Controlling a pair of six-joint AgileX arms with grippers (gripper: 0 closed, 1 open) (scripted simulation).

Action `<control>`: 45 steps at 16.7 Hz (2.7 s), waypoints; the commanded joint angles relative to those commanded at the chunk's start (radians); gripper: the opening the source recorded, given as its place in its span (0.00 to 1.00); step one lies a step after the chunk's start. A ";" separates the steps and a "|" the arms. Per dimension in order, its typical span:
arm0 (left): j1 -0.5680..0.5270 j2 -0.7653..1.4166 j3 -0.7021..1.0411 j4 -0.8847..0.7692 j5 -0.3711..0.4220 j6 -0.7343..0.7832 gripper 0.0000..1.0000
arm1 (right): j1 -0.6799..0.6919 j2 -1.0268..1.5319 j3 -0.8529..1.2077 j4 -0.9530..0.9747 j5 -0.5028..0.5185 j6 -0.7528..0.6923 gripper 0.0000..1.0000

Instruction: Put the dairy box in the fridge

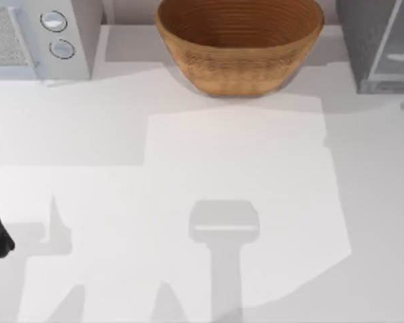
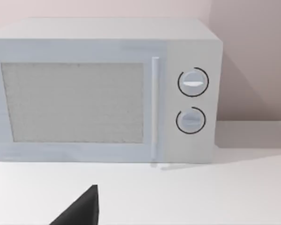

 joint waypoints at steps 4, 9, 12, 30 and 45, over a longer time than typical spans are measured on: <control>0.000 0.000 0.000 0.000 0.000 0.000 1.00 | -0.010 0.078 0.040 0.049 -0.012 0.000 0.00; 0.000 0.000 0.000 0.000 0.000 0.000 1.00 | -0.004 0.079 0.037 0.044 -0.011 0.001 0.00; 0.000 0.000 0.000 0.000 0.000 0.000 1.00 | 0.006 0.133 0.108 -0.016 -0.002 -0.002 0.00; 0.000 0.000 0.000 0.000 0.000 0.000 1.00 | 0.052 0.341 0.669 -0.326 0.049 -0.001 0.23; 0.000 0.000 0.000 0.000 0.000 0.000 1.00 | 0.052 0.341 0.669 -0.326 0.049 -0.001 1.00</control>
